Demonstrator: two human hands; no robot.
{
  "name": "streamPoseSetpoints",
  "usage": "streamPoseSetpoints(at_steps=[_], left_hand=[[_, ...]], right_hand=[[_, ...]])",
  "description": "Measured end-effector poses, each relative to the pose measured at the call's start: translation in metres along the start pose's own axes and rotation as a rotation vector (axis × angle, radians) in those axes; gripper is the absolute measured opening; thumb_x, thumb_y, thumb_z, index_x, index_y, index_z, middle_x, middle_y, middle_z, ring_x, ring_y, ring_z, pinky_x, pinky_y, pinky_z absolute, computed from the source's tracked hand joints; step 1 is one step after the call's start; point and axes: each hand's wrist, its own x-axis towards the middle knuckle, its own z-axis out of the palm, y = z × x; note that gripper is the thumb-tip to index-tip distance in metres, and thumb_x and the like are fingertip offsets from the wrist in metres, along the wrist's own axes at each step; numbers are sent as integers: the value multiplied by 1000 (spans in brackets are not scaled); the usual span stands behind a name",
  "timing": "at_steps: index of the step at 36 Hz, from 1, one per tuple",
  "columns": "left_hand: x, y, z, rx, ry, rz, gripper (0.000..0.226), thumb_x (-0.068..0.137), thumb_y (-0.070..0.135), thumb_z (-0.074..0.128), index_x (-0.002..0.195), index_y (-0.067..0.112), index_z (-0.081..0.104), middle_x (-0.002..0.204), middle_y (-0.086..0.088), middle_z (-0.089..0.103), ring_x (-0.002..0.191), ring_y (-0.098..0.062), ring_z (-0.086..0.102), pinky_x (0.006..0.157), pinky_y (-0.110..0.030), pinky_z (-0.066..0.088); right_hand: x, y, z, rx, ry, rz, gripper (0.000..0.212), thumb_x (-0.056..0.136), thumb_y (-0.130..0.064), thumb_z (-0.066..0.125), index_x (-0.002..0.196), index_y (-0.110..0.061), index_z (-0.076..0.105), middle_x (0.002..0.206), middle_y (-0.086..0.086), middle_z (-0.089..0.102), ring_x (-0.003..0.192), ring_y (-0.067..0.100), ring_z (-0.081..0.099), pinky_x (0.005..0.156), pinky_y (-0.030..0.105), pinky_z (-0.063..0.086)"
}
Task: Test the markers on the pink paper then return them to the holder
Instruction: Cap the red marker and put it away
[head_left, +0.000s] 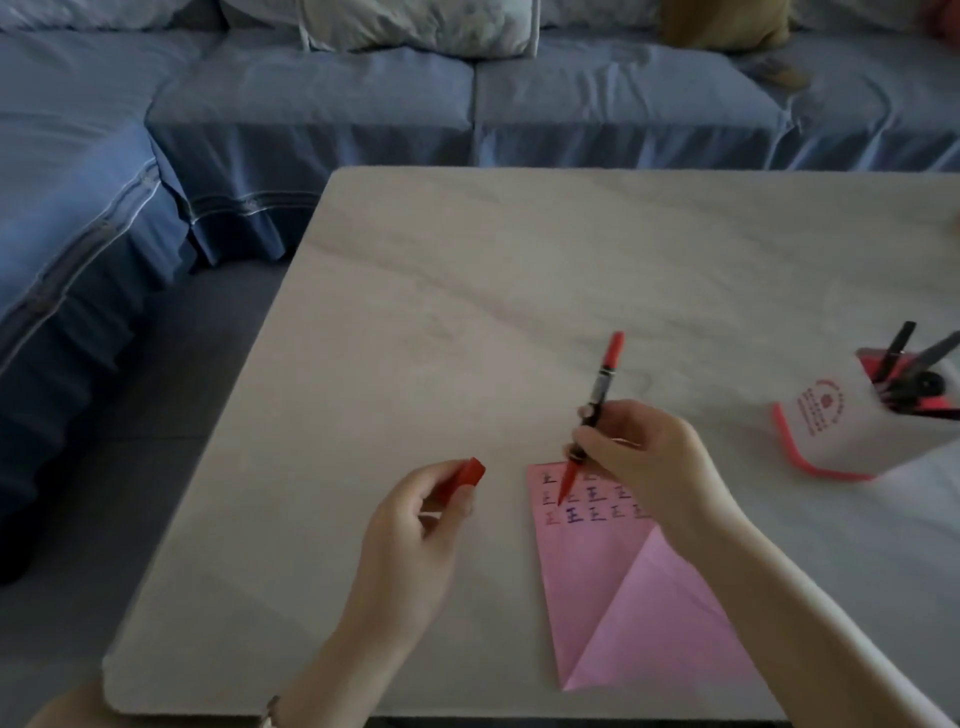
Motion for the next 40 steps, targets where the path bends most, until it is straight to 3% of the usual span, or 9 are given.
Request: streamPoseSetpoints(at_steps=[4, 7, 12, 17, 23, 28, 33, 37, 40], left_hand=[[-5, 24, 26, -92, -115, 8, 29, 83, 6, 62, 80, 34, 65, 73, 15, 70, 67, 1, 63, 63, -8, 45], [-10, 37, 41, -123, -171, 16, 24, 80, 10, 66, 80, 34, 66, 80, 20, 71, 68, 0, 64, 62, -7, 45], [-19, 48, 54, -122, -222, 18, 27, 76, 10, 71, 76, 36, 67, 81, 18, 71, 67, -4, 63, 60, -7, 45], [-20, 48, 60, -85, -241, -9, 26, 75, 10, 71, 79, 36, 67, 82, 18, 71, 65, -2, 62, 59, -8, 45], [-19, 49, 60, -65, -256, 4, 27, 74, 11, 71, 79, 37, 67, 83, 17, 70, 67, -5, 63, 59, -8, 45], [-21, 48, 58, -67, -250, 17, 32, 73, 10, 72, 72, 42, 68, 83, 15, 70, 64, -7, 60, 58, -9, 44], [-23, 47, 58, -31, -252, 26, 27, 73, 14, 72, 82, 39, 67, 87, 18, 68, 67, -6, 61, 59, -9, 44], [-24, 45, 59, 38, -258, 61, 27, 75, 13, 72, 87, 36, 67, 91, 21, 65, 69, -2, 59, 60, -8, 43], [-24, 44, 59, 65, -261, 95, 25, 75, 13, 71, 88, 35, 67, 92, 22, 64, 71, -2, 59, 60, -8, 42]], right_hand=[[-29, -12, -38, 419, 116, -39, 14, 77, 5, 59, 84, -6, 57, 68, 5, 70, 70, 17, 71, 63, 23, 57], [-48, -12, -51, 509, 173, -91, 33, 55, -15, 68, 85, -8, 56, 70, 7, 72, 74, 20, 71, 64, 22, 56], [-62, -4, -59, 539, 240, -134, 16, 50, -21, 70, 66, -22, 68, 71, 7, 72, 75, 18, 70, 66, 23, 56], [-64, 1, -63, 556, 246, -124, 16, 49, -21, 71, 65, -23, 68, 72, 7, 71, 75, 19, 70, 67, 24, 56], [-66, 8, -62, 563, 205, -114, 40, 41, -38, 85, 74, -22, 69, 80, 8, 73, 80, 21, 70, 69, 25, 56], [-67, 10, -60, 557, 179, -115, 41, 41, -41, 85, 74, -23, 70, 80, 6, 73, 79, 20, 70, 68, 24, 56], [-68, 11, -57, 581, 147, -100, 42, 39, -39, 87, 73, -21, 70, 80, 9, 73, 79, 21, 70, 67, 23, 56], [-70, 15, -54, 670, 68, -60, 41, 52, -37, 82, 81, -11, 70, 84, 15, 72, 82, 29, 70, 68, 28, 56], [-72, 15, -55, 658, 70, -30, 34, 63, -40, 71, 75, -8, 72, 81, 14, 73, 79, 26, 70, 66, 25, 56]])
